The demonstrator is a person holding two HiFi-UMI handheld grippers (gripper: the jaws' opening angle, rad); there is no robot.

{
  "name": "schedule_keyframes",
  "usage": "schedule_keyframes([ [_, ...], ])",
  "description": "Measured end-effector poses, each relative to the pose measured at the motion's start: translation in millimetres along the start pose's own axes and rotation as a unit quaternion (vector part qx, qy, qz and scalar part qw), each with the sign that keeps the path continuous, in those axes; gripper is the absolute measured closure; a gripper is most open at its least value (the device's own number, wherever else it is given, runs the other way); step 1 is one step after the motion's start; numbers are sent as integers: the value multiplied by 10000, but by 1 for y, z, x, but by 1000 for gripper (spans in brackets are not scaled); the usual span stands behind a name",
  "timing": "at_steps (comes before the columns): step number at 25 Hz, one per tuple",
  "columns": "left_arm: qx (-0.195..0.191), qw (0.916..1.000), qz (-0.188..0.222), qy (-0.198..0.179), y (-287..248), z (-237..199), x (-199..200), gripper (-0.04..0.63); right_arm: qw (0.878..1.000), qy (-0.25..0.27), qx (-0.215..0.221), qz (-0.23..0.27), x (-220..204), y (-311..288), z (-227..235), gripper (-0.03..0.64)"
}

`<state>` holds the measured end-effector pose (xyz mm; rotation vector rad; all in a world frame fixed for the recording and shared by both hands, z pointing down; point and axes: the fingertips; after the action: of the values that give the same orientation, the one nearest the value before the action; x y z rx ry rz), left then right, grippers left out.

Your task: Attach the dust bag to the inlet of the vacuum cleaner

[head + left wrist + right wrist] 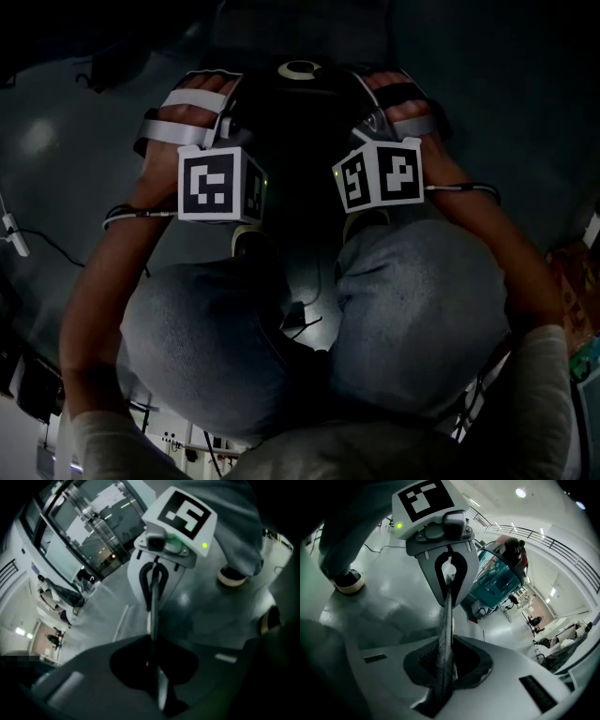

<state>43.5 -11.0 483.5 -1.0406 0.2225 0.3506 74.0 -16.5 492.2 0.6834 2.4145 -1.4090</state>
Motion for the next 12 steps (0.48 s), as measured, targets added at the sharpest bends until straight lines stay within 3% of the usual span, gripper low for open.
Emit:
schedule_keyframes([
  [7, -515, 9969, -155, 573, 75, -60, 18, 569, 9932, 508, 852, 602, 51, 57, 68, 583],
  [12, -848, 9901, -226, 1097, 142, -96, 28, 569, 9852, 476, 1437, 804, 101, 103, 104, 583],
])
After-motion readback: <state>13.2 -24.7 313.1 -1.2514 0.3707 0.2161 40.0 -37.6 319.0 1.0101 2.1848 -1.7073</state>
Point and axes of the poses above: the fingertips, and each gripper's own axes: y backward along the fingers, z to its right, x out of its top, and after that the axes turned 1 degree about x, right-handed
